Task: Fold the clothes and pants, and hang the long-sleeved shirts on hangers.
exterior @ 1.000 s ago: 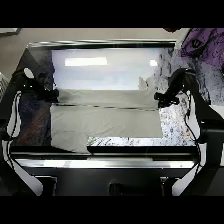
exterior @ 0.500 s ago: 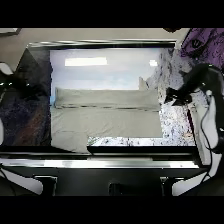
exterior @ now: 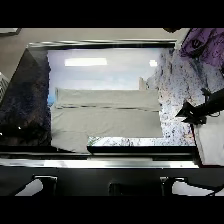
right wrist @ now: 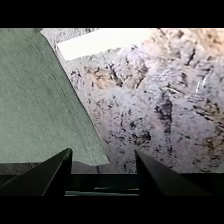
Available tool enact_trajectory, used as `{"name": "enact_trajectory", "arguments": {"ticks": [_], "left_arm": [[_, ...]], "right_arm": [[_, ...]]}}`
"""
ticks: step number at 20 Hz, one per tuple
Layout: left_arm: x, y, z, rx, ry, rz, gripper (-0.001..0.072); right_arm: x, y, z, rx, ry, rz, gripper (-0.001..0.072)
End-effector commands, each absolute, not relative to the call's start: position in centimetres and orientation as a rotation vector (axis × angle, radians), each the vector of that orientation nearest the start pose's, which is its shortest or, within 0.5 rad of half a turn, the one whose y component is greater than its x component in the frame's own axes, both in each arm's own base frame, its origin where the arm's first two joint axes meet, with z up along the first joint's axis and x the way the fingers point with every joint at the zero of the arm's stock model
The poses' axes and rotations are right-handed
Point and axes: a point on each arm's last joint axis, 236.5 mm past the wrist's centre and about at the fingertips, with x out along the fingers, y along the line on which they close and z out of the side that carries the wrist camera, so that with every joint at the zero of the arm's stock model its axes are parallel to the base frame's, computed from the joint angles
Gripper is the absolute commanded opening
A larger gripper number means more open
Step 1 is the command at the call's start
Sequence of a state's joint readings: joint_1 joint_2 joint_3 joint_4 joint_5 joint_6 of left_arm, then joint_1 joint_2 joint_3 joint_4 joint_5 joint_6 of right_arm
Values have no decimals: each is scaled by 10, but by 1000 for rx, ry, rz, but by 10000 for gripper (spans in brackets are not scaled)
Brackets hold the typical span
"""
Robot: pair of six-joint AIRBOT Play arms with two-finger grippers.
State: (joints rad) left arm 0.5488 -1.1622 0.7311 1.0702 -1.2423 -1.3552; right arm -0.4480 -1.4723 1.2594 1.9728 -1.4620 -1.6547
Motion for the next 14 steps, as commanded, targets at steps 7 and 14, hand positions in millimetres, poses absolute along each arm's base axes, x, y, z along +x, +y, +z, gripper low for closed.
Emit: {"name": "enact_trajectory", "arguments": {"ticks": [7, 14], "left_arm": [[242, -12, -98, -898, 1371, -91, 526], [222, -37, -94, -932, 1474, -189, 526]], "right_arm": [[350, -41, -21, 621, 1496, 48, 458], [343, -46, -27, 536, 1533, 30, 458]]}}
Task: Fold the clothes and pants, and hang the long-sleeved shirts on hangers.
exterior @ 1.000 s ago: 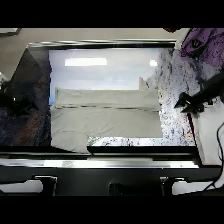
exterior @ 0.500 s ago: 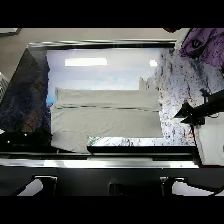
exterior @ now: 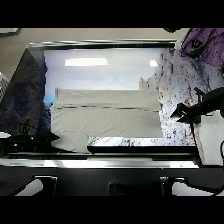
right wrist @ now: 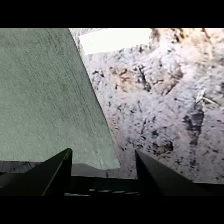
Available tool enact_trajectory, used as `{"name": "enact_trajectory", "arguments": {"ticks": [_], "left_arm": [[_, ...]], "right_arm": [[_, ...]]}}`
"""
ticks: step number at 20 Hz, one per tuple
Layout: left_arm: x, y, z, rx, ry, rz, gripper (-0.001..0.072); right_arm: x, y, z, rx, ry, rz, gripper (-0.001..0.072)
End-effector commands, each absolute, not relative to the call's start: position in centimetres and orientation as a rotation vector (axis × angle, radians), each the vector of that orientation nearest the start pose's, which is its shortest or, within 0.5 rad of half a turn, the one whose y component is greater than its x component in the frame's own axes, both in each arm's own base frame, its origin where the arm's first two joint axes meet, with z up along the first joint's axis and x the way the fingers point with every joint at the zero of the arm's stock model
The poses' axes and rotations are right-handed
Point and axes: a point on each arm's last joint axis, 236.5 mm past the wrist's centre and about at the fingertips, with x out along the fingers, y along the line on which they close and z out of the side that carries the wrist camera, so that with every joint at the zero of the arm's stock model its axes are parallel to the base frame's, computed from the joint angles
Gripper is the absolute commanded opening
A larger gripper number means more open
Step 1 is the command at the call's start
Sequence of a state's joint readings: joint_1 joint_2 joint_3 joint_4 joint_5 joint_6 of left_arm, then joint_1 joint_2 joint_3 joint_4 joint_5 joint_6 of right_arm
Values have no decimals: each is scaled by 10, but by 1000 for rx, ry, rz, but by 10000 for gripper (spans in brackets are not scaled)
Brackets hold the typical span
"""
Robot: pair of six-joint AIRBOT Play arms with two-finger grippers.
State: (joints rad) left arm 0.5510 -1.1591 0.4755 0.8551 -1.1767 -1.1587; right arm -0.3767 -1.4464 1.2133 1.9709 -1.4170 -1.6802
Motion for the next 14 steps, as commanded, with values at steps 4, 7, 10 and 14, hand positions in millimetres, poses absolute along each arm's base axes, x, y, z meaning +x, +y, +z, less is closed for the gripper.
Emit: {"name": "enact_trajectory", "arguments": {"ticks": [4, 7, 10, 14], "left_arm": [[208, -50, -84, -960, 1533, -257, 520], [210, -48, -86, -956, 1524, -246, 225], [212, -46, -87, -953, 1516, -237, 107], [212, -46, -87, -952, 1516, -237, 18]], "right_arm": [[340, -53, -30, 503, 1541, 6, 458], [340, -59, -35, 485, 1537, -14, 452], [329, -54, -51, 498, 1570, -10, 448], [306, -31, -77, 547, 1625, 64, 456]]}}
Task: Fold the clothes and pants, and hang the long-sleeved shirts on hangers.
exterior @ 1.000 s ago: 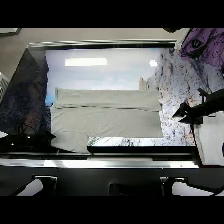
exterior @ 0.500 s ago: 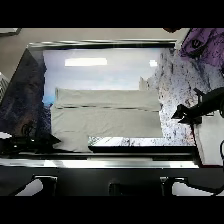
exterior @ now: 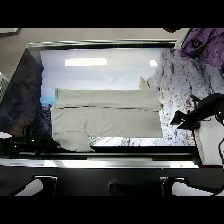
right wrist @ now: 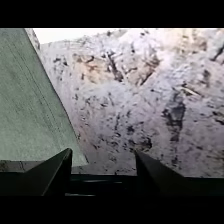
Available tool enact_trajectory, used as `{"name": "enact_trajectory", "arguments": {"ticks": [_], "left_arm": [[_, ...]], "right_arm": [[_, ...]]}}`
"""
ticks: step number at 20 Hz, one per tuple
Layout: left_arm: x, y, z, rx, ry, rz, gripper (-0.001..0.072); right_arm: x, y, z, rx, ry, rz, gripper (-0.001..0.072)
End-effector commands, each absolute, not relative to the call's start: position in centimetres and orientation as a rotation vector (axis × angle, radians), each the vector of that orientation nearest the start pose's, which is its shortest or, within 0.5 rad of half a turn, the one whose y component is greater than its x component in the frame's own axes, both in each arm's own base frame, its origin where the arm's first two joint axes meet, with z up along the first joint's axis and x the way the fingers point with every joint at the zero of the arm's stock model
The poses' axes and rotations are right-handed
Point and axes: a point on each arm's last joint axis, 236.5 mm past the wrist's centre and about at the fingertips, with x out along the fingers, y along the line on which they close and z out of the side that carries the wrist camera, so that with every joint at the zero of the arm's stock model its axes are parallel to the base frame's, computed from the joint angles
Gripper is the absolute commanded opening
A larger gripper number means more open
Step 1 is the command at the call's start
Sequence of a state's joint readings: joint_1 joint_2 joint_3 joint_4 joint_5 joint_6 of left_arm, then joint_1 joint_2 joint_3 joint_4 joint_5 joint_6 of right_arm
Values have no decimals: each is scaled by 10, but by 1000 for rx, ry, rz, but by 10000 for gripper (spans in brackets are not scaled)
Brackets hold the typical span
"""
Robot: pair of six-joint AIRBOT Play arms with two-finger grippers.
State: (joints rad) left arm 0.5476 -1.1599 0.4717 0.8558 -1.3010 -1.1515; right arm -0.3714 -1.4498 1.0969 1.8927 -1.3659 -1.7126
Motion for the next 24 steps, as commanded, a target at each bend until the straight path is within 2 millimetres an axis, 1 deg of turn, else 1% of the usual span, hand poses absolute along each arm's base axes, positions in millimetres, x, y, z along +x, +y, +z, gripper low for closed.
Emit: {"name": "enact_trajectory", "arguments": {"ticks": [1, 3, 7, 11, 12, 13, 14, 15, 16, 18, 21, 22, 24], "left_arm": [[212, -46, -87, -953, 1515, -236, 17], [212, -46, -87, -953, 1515, -236, 18], [212, -45, -87, -953, 1515, -236, 18], [213, -41, -87, -973, 1507, -217, 18], [213, -41, -87, -976, 1505, -214, 18], [213, -40, -87, -980, 1502, -210, 18], [214, -39, -87, -984, 1499, -205, 18], [214, -38, -87, -992, 1498, -198, 18], [215, -36, -85, -999, 1498, -191, 17], [222, -30, -77, -1014, 1482, -161, 17], [234, -19, -47, -1026, 1416, -87, 16], [231, -17, -36, -1010, 1406, -62, 16], [216, -17, -19, -969, 1400, -23, 16]], "right_arm": [[303, -26, -82, 563, 1627, 76, 456], [298, -19, -90, 593, 1631, 84, 457], [291, 11, -99, 725, 1620, 147, 457], [298, 28, -102, 831, 1565, 162, 452], [297, 30, -103, 847, 1567, 162, 414], [294, 33, -102, 858, 1576, 169, 348], [292, 35, -101, 863, 1584, 177, 234], [290, 38, -99, 874, 1596, 188, 37], [287, 39, -97, 884, 1611, 191, 34], [283, 41, -88, 914, 1631, 170, 33], [278, 36, -65, 904, 1608, 104, 32], [273, 32, -56, 890, 1608, 70, 32], [258, 29, -39, 855, 1621, 40, 32]]}}
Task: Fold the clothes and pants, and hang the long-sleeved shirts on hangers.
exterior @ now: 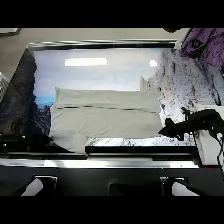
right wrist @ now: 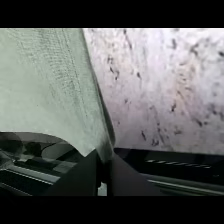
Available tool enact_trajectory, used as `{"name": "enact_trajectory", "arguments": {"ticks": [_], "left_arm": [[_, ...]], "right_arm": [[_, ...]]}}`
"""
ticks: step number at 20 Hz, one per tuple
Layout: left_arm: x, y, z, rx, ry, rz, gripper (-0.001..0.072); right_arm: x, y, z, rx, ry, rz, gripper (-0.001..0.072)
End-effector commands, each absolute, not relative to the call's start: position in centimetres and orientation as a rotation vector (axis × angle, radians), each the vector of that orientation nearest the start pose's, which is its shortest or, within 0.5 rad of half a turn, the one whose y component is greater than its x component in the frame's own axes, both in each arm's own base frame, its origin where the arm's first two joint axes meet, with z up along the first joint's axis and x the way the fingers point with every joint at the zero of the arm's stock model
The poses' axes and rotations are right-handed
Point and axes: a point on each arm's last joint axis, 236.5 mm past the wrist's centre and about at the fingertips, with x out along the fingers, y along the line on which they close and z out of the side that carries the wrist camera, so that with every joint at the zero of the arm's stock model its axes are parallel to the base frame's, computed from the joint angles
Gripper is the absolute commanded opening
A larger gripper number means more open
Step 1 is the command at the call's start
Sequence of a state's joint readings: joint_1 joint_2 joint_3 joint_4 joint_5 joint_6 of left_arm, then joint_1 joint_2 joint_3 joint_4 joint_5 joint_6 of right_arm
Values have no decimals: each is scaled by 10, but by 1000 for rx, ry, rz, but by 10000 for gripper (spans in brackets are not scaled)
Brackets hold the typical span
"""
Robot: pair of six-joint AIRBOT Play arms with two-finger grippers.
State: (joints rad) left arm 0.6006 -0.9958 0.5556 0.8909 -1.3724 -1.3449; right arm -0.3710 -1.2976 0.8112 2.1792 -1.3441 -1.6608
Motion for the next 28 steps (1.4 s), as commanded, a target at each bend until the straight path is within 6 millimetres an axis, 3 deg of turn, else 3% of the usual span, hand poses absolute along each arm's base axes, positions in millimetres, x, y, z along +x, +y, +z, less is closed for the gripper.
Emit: {"name": "enact_trajectory", "arguments": {"ticks": [1, 4, 6, 10, 13, 18, 23, 25, 28], "left_arm": [[209, -19, -10, -940, 1387, -18, 16], [208, -23, 13, -922, 1297, -3, 15], [226, -25, 27, -951, 1220, -30, 14], [281, -10, 39, -957, 1123, -31, 14], [332, -8, 34, -925, 1130, -64, 15], [416, -14, 8, -874, 1176, -115, 15], [493, -11, 16, -906, 1114, -174, 15], [514, -10, 15, -909, 1102, -184, 15], [532, -15, -4, -924, 1126, -183, 15]], "right_arm": [[249, 29, -29, 841, 1629, 28, 32], [239, 27, -9, 808, 1594, 7, 31], [250, 26, -2, 766, 1547, 26, 31], [314, 37, 10, 543, 1390, 97, 31], [353, 27, 8, 423, 1367, 46, 31], [412, 19, -3, 433, 1292, 35, 31], [453, 11, -18, 436, 1234, 14, 31], [465, 8, -24, 438, 1217, 6, 31], [479, 5, -35, 440, 1199, -5, 31]]}}
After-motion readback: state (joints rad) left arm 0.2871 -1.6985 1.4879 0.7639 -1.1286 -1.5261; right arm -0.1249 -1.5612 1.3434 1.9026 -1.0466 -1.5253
